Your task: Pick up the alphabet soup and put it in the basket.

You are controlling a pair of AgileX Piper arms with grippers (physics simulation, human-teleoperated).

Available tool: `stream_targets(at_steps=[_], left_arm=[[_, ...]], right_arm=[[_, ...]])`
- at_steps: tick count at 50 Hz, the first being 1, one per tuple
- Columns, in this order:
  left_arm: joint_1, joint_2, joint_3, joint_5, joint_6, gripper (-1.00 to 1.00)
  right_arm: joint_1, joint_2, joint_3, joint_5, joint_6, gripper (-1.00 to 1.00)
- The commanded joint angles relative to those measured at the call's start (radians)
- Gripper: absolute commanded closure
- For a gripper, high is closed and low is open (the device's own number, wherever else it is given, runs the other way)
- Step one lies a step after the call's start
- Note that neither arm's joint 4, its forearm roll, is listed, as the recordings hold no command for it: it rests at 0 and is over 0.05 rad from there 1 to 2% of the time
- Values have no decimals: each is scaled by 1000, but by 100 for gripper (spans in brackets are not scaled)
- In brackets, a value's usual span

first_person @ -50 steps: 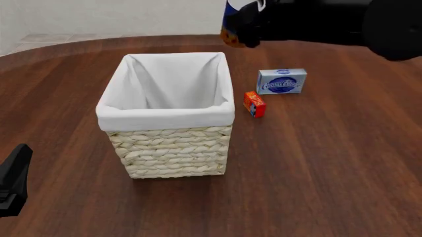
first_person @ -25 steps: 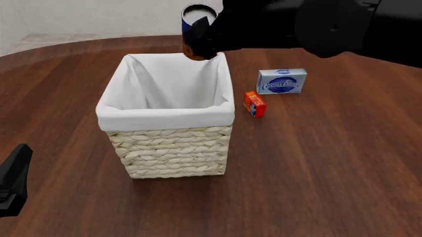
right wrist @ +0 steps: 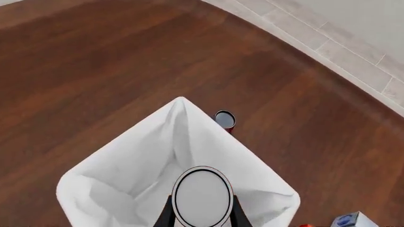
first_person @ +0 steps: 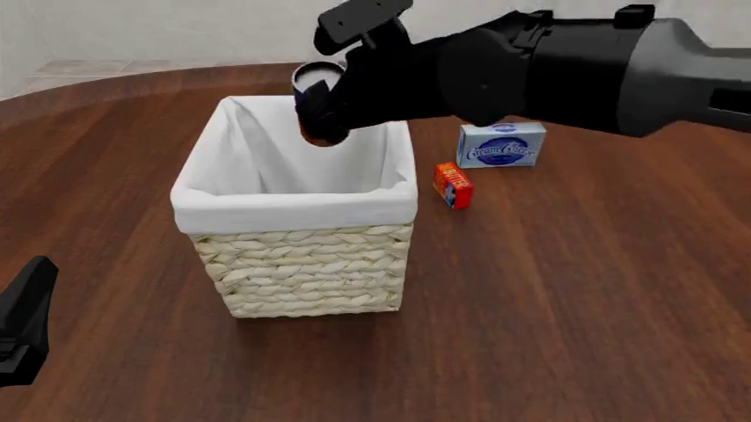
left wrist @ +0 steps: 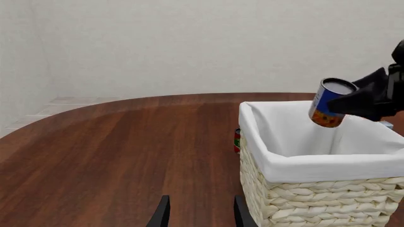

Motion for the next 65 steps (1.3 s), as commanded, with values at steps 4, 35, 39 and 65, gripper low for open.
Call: stream_targets(at_steps=[4,35,39,65], left_arm=[[0,0,0,0,0,-100],[0,0,0,0,0,-100],[0,0,0,0,0,-100],[0,0,0,0,0,-100]], right_arm=[[-7,103,-56,13,10,100],[23,194,-85,73,-31,100],[21,201,-87,74,-34,100],[20,202,-92,78,-33,-100]])
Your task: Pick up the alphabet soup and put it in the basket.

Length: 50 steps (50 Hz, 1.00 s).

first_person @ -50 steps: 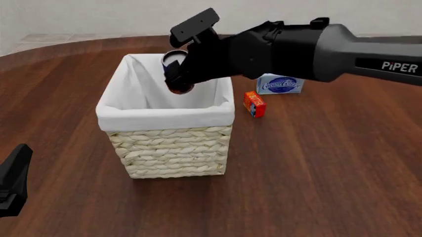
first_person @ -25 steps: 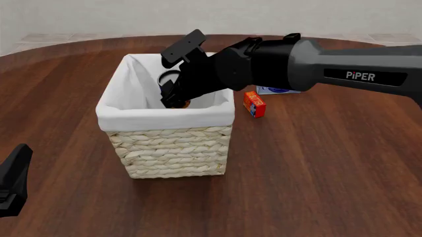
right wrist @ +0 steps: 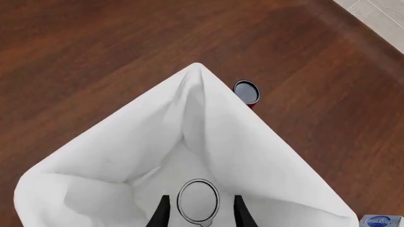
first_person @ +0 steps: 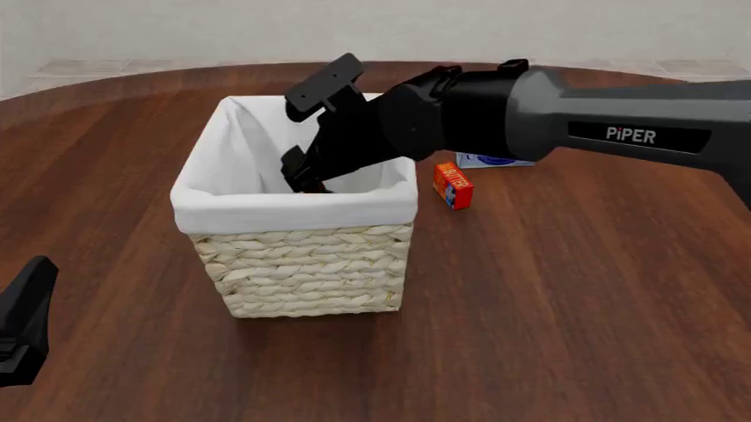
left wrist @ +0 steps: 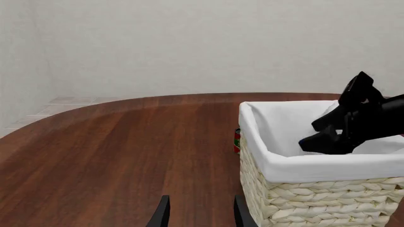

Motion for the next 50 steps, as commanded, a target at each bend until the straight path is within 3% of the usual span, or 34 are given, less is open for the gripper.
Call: stream_targets(at_steps=[1,50], left_arm=[[0,0,0,0,0,-100],[0,0,0,0,0,-100]], right_arm=[[1,0,-1,1,5,-100],[20,-169,-12,30,8,-100]])
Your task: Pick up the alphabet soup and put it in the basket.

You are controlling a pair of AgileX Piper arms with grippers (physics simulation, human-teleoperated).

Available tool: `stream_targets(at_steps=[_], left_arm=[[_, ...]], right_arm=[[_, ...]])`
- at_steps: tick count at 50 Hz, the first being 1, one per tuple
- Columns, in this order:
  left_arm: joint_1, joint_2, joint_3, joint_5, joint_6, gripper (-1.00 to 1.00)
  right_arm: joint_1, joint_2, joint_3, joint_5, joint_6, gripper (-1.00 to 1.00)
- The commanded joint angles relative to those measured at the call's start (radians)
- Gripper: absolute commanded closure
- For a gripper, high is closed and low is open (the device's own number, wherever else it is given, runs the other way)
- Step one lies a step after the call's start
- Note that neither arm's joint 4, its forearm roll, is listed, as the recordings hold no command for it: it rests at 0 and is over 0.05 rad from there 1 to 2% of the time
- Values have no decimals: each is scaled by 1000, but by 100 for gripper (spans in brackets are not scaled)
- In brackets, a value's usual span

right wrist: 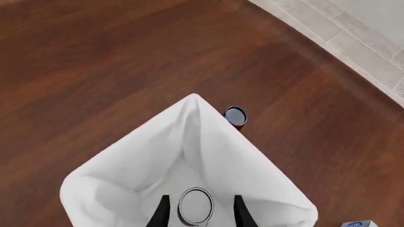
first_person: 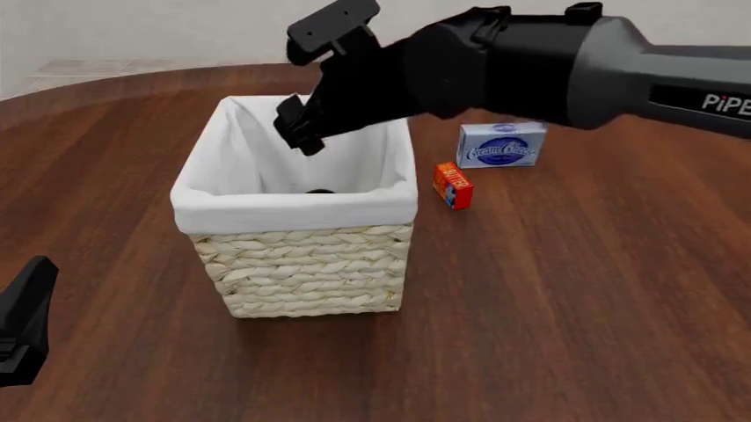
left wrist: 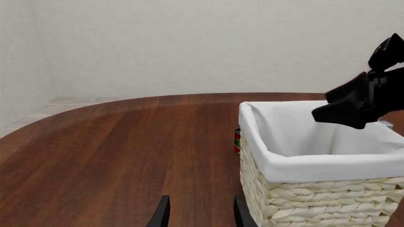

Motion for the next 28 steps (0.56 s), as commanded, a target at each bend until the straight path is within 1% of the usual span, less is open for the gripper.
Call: stream_targets(at_steps=[1,14,28], left_arm=[[0,0,0,0,0,-100],[0,0,0,0,0,-100],[0,0,0,0,0,-100]], right_arm=[[11,-51,4,7,-4,-100],[43,-128,-3,33,-12,-100],[49,-191,-54,77,-30,-100]])
